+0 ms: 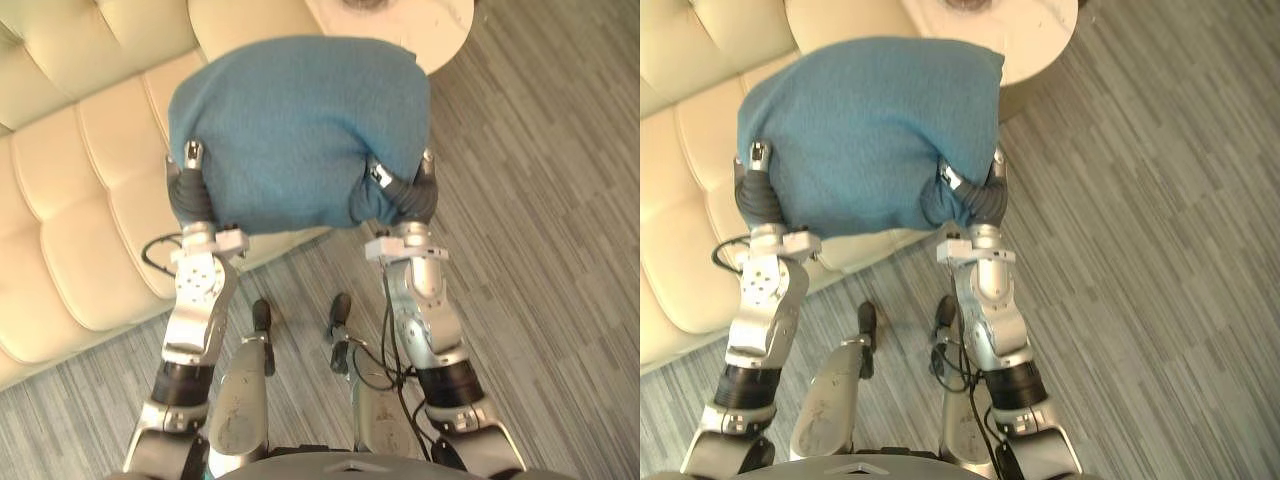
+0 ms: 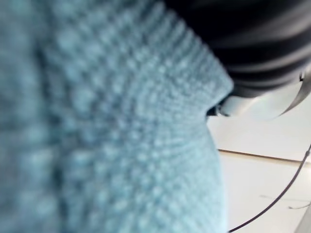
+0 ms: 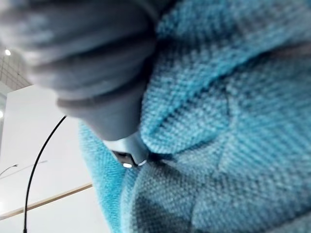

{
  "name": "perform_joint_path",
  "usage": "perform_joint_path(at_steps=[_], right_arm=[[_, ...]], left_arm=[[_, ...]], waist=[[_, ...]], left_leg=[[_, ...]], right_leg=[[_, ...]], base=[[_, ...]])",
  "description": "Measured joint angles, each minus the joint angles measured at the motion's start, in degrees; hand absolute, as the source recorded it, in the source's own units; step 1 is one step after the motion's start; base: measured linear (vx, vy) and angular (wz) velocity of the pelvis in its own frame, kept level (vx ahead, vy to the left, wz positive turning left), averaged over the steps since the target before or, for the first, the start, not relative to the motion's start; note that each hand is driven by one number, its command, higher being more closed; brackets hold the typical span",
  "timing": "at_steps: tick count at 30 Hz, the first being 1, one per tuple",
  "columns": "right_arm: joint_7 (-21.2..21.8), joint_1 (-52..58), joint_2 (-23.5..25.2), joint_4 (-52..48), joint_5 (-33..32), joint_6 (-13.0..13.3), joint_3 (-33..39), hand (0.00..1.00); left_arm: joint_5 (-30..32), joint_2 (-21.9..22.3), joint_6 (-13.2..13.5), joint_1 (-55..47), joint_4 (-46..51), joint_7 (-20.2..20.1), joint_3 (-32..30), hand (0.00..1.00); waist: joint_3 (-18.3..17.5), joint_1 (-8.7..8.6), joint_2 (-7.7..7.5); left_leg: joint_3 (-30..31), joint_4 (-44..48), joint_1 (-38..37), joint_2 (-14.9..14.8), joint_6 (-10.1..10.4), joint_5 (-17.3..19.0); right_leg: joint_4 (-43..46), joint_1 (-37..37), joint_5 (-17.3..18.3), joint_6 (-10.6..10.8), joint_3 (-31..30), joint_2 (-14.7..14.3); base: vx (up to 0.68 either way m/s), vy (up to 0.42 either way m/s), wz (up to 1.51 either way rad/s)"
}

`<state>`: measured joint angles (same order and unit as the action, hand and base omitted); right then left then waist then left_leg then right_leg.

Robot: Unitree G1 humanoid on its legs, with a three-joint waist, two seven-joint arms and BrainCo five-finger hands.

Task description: Pick up cushions and gather them together orderly.

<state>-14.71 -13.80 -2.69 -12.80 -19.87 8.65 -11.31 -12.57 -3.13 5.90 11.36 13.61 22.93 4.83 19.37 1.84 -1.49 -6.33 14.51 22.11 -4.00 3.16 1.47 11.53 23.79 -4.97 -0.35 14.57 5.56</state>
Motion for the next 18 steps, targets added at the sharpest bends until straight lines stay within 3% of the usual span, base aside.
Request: perform_joint_path(at_steps=[4,7,18], right_arm=[[4.3,8.3,0.3,0.1,0.0,0.1,-0.3,1.0],[6.2,12.7,0.2,0.2,0.0,0.1,-0.1,1.0],[10.8,18.6,0.3,4.0,0.0,-0.1,-0.1,1.0]], left_arm=[[-0.8,0.4,1.3,-9.2,0.7,-3.3,1.1,1.0],[-0.8,0.5,1.5,-14.0,0.9,-4.9,2.2,1.0],[-0.8,1.5,1.5,-21.6,1.0,-7.2,2.1,1.0]], waist=[[-6.0,-0.13,-0.01],[-8.4,-0.3,-0.02],[-13.2,-0.37,0.07]], left_leg=[[-0.1,-4.7,-6.2,0.4,-0.2,-1.1],[0.0,-7.4,-10.7,0.7,-0.3,-1.5],[0.2,-11.6,-19.2,1.5,-0.6,-1.5]], right_leg=[[-5.6,-6.3,-1.4,0.1,-0.1,-0.9],[-9.2,-11.0,-2.3,0.4,-0.1,-1.2],[-14.8,-19.9,-3.0,1.1,-0.8,-1.8]], base=[[0.13,0.007,-0.02],[0.12,0.027,-0.03],[0.05,0.03,0.0]])
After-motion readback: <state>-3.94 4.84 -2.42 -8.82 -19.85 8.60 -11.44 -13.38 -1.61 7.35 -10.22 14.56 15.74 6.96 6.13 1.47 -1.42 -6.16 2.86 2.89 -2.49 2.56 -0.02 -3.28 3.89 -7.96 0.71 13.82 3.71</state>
